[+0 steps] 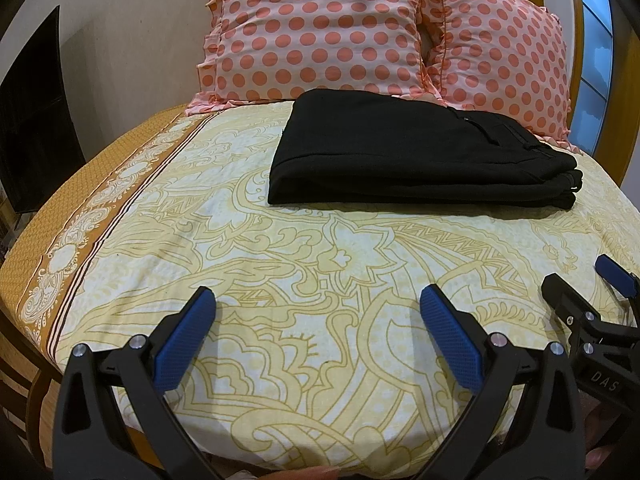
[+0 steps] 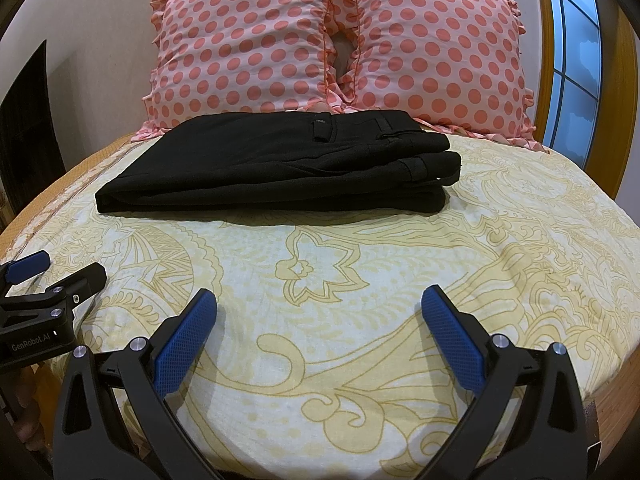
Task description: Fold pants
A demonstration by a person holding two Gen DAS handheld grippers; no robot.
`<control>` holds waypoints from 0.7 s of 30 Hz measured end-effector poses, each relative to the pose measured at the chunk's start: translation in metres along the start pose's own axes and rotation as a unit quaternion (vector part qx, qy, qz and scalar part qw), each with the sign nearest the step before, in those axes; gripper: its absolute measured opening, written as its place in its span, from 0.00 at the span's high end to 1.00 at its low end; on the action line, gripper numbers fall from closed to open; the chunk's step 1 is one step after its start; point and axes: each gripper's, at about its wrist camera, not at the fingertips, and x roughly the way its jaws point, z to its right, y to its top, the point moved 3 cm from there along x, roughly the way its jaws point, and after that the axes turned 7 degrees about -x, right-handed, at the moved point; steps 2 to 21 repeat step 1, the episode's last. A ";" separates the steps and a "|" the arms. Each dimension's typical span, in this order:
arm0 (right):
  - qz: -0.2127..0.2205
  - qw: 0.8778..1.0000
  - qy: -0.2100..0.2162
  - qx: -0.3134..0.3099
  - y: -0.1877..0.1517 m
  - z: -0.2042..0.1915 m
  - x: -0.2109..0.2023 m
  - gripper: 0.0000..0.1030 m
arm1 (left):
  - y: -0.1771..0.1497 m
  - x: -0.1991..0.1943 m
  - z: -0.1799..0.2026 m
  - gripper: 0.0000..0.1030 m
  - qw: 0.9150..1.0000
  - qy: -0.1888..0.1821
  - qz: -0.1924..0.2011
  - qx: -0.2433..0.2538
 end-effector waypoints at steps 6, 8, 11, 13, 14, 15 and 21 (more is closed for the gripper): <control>0.000 1.000 0.000 0.000 0.000 0.000 0.000 0.01 | 0.000 0.000 0.000 0.02 1.000 0.000 0.000 0.000; 0.000 1.000 0.000 0.000 0.000 0.000 0.000 0.01 | 0.000 0.000 0.000 0.02 1.000 0.000 0.000 0.000; 0.000 1.000 0.000 0.000 0.000 0.000 0.000 0.01 | 0.000 0.000 0.000 0.02 1.000 0.000 0.000 0.000; 0.000 1.000 0.000 0.000 0.000 0.000 0.000 0.01 | 0.000 0.000 0.000 0.02 1.000 0.000 0.000 0.000; 0.000 1.000 0.000 0.000 0.000 0.000 0.000 0.01 | 0.000 0.000 0.000 0.02 1.000 0.000 0.000 0.000; 0.000 1.000 0.000 0.000 0.000 0.000 0.000 0.01 | 0.000 0.000 0.000 0.02 1.000 0.000 0.000 0.000; 0.000 1.000 0.000 0.000 0.000 0.000 0.000 0.01 | 0.000 0.000 0.000 0.02 1.000 0.000 0.000 0.000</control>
